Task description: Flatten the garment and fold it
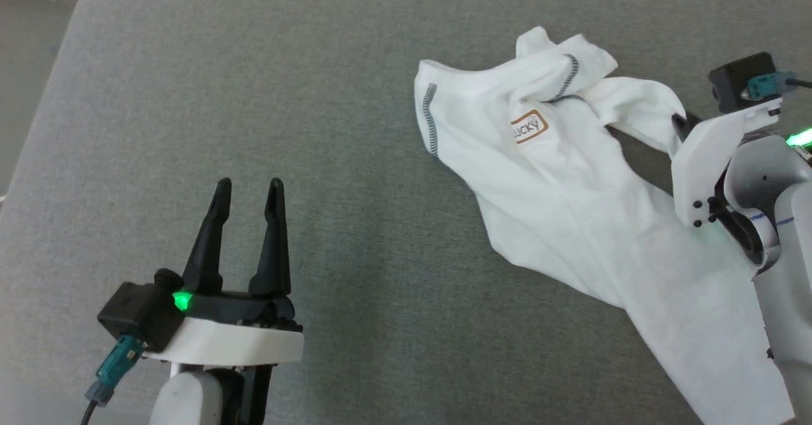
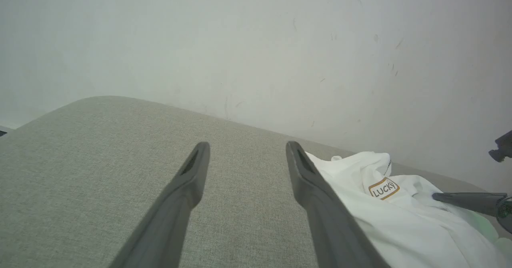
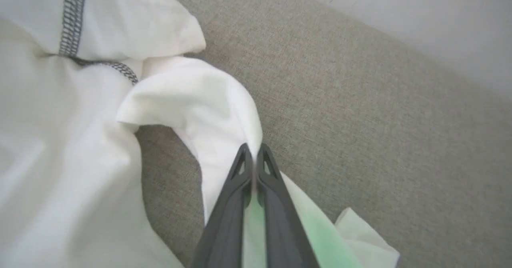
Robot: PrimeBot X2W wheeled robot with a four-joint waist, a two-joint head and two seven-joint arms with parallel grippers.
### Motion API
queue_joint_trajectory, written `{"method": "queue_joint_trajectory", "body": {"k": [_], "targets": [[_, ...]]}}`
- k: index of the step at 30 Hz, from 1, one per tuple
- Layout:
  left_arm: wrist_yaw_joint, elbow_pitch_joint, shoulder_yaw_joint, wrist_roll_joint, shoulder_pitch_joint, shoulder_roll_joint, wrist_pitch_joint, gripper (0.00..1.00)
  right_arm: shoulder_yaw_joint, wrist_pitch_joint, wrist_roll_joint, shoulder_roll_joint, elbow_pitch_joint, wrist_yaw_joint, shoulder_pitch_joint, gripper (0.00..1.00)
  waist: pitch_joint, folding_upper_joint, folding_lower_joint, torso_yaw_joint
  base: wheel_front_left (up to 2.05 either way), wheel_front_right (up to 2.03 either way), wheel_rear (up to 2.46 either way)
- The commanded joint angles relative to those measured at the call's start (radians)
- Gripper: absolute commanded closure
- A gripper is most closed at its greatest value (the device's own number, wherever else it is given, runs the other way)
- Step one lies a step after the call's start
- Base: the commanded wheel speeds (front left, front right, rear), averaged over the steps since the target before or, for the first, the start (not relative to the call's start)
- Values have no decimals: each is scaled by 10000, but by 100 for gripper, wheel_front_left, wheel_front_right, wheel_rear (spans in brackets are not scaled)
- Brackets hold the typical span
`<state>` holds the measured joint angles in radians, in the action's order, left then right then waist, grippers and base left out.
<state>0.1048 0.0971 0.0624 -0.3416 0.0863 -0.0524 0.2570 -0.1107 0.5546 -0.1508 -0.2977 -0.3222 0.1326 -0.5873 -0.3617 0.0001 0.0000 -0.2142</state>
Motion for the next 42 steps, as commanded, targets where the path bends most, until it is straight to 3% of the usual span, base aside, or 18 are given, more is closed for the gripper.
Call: {"method": "queue_joint_trajectory", "body": {"k": [1, 5, 9, 20, 24, 28, 29, 30, 31, 37, 42], "targets": [[16, -4, -38, 94, -71, 21, 47, 0, 50, -92, 30, -10, 31, -19, -38, 100, 242, -1, 0, 286, 0, 0, 0], [30, 82, -123, 228, -158, 21, 47, 0, 340, -202, 131, -281, 235, -19, -289, 100, 330, -1, 0, 625, 0, 0, 0], [36, 201, -183, 289, -191, 22, 47, 0, 1045, -26, 495, -979, 503, -19, -238, 100, 276, -1, 0, 908, 0, 0, 0], [136, 255, -330, 438, -105, 22, 47, 0, 4218, 338, 1973, -2787, 868, -19, 1695, 100, -228, -1, 0, 1123, 0, 0, 0], [179, 242, -444, 541, -65, 22, 47, 0, 5130, 226, 2630, -2920, 834, -19, 2553, 100, -371, -1, 0, 1139, 0, 0, 0], [211, 274, -507, 583, 12, 20, 47, 0, 5377, -162, 3044, -2738, 810, -19, 2730, 100, -513, -1, 0, 1203, 0, 0, 0], [217, 271, -501, 601, 29, 15, 47, 0, 5381, -371, 3132, -2687, 799, -19, 2687, 77, -530, -1, 0, 1232, 0, 0, 0], [222, 266, -500, 621, 39, 11, 47, 0, 5408, -605, 3183, -2609, 775, -19, 2610, 47, -527, -1, 0, 1271, 0, 0, 0], [227, 261, -504, 631, 47, 10, 47, 0, 5430, -850, 3207, -2524, 717, -19, 2521, 0, -516, -1, 0, 1307, 0, 0, 0], [243, 221, -505, 626, 34, 12, 47, 0, 5428, -2305, 2708, -1758, 362, -19, 1608, 0, -242, -1, 0, 1497, 0, 0, 0], [249, 166, -491, 580, -51, 16, 47, 0, 5215, -2885, 1338, -269, 1182, -19, 1276, 0, 110, -1, 0, 1528, 0, 0, 0]]}}
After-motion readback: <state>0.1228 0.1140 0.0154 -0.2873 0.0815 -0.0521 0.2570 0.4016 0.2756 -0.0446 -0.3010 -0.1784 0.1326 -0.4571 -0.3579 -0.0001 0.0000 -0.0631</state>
